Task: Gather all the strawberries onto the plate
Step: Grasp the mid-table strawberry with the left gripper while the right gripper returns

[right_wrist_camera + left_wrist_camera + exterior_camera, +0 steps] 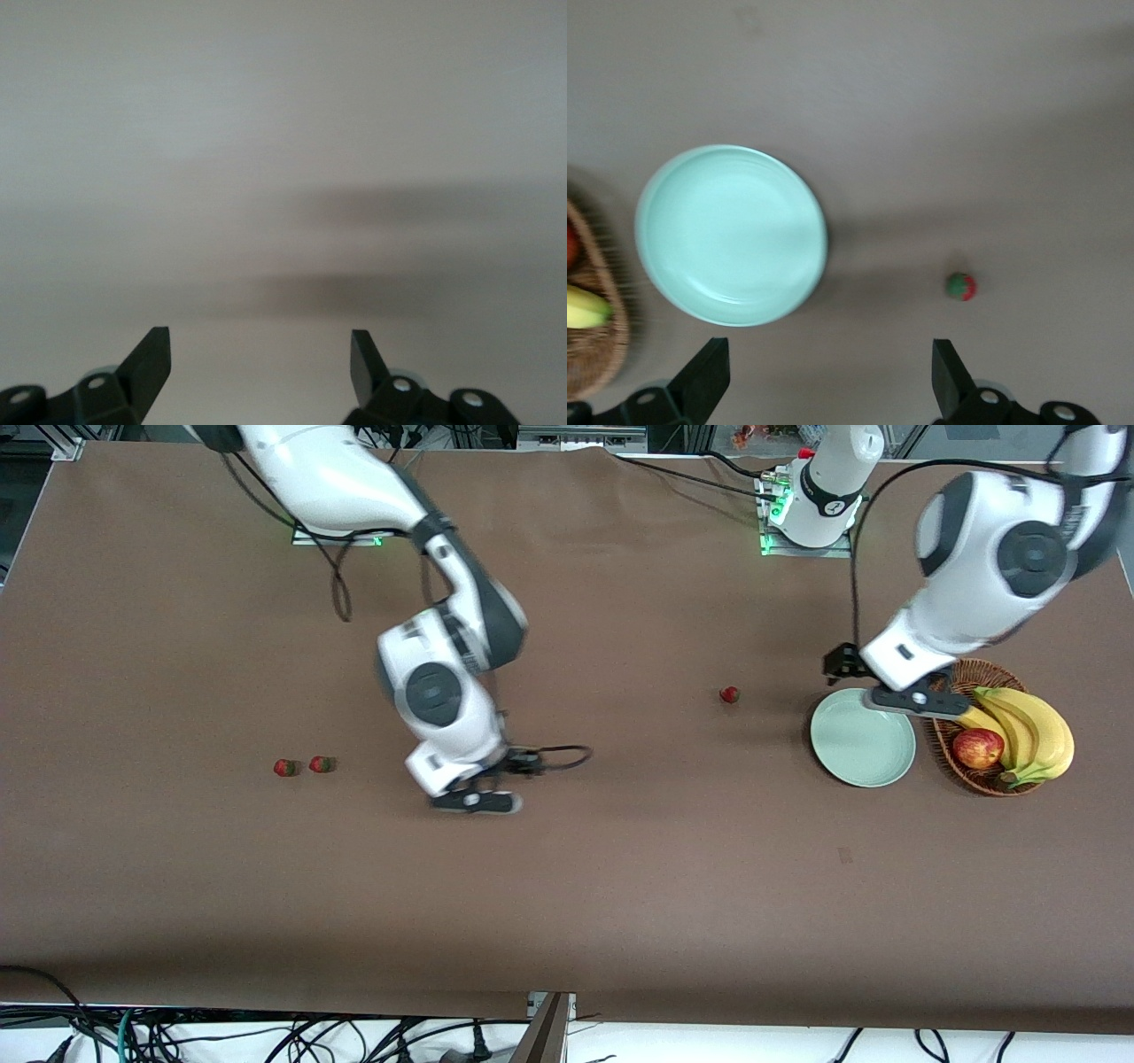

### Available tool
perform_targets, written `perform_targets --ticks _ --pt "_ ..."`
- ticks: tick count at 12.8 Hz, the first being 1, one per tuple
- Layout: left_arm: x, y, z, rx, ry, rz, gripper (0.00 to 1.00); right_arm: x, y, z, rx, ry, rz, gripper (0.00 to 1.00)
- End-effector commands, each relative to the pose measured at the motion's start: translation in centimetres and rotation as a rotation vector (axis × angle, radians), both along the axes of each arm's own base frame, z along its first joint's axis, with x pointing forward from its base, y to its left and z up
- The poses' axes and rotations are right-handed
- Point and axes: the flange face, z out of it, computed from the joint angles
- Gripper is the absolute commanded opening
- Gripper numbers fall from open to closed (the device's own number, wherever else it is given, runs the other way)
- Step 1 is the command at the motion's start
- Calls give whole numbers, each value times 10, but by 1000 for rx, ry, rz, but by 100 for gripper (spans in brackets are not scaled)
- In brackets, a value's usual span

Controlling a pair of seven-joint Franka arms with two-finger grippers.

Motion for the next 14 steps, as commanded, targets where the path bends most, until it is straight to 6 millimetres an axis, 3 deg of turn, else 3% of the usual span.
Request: perform_targets --ticks 1,3,5,10,14 --pt "-33 -33 -30 6 -35 17 100 -31 -109 -27 -61 29 112 91" --pt "-47 -56 -70 -12 -76 49 100 -40 -178 -68 -94 -7 181 91" --pt "-53 -71 -108 -30 -68 83 100 -43 -215 -98 -109 -45 169 91" --pt "-62 -91 -182 -70 -35 84 100 -51 -258 -115 -108 2 146 90" --pt "-69 -92 -208 -68 6 102 100 -66 -267 -117 -101 35 132 89"
